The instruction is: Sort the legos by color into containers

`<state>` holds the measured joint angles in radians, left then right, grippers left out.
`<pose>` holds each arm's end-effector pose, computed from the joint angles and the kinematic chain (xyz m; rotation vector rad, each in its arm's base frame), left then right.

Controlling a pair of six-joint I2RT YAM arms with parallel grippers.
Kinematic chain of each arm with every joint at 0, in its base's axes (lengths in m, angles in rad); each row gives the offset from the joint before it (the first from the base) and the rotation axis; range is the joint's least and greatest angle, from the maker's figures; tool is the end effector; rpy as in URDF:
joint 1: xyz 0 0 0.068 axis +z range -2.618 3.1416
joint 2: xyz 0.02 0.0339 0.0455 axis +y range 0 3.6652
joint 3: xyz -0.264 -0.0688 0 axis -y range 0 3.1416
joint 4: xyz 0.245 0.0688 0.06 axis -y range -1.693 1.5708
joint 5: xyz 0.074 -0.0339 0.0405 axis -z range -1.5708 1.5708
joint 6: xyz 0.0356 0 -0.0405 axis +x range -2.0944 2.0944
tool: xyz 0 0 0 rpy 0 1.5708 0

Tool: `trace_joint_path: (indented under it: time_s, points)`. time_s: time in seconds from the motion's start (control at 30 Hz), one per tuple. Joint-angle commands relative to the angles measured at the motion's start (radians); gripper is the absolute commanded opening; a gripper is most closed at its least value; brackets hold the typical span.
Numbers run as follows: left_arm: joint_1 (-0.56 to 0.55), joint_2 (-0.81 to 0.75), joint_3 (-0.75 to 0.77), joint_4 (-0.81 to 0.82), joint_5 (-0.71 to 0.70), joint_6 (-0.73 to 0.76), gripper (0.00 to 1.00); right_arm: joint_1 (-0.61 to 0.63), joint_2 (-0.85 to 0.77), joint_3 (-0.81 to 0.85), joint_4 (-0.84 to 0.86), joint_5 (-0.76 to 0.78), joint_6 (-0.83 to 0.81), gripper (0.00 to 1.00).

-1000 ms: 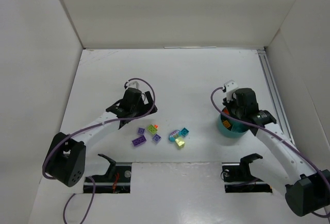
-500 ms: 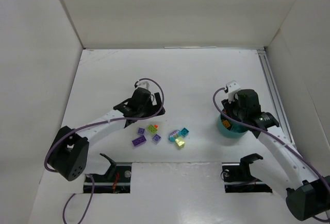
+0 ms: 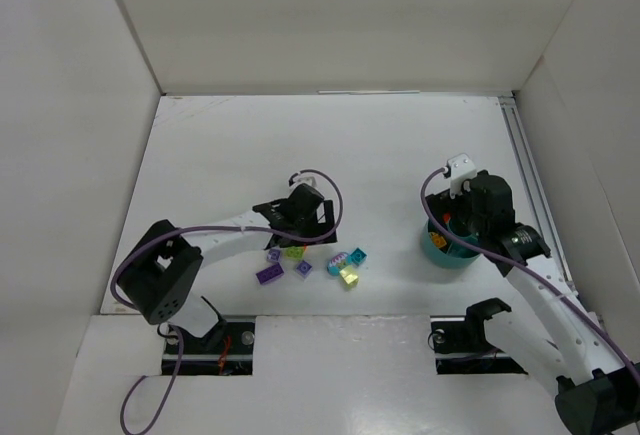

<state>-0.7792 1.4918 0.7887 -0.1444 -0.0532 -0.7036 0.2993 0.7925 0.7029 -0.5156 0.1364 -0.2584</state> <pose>0.2129 -0.2076 0.1819 0.0696 2.5091 -0.5919 0.1676 0.0466 0.2772 -0.5228 2.1084 -0.1250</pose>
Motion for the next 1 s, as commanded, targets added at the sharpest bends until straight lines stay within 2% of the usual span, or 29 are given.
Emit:
trace_joint_path:
  time_s: [0.0,0.4,0.6,0.7,0.83,0.97]
  points:
    - [-0.006,-0.024,0.035,-0.061,-0.062,-0.060,1.00,-0.008,-0.009,0.014,0.045,0.029,-0.002,1.00]
    - [-0.026,-0.097,-0.060,-0.167,-0.062,-0.135,1.00,-0.008,0.002,0.014,0.055,0.048,-0.012,1.00]
    - [-0.058,-0.076,-0.060,-0.202,-0.073,-0.149,0.94,-0.008,0.011,0.014,0.055,0.048,-0.012,1.00]
    - [-0.068,-0.076,-0.060,-0.202,-0.073,-0.158,0.94,-0.008,0.011,0.014,0.055,0.048,-0.012,1.00]
    - [-0.068,-0.045,-0.005,-0.273,-0.216,-0.246,0.84,-0.017,0.011,0.014,0.055,0.048,-0.012,1.00]
    - [-0.068,0.010,0.053,-0.337,-0.290,-0.284,0.80,-0.017,0.011,0.014,0.055,0.057,-0.012,1.00]
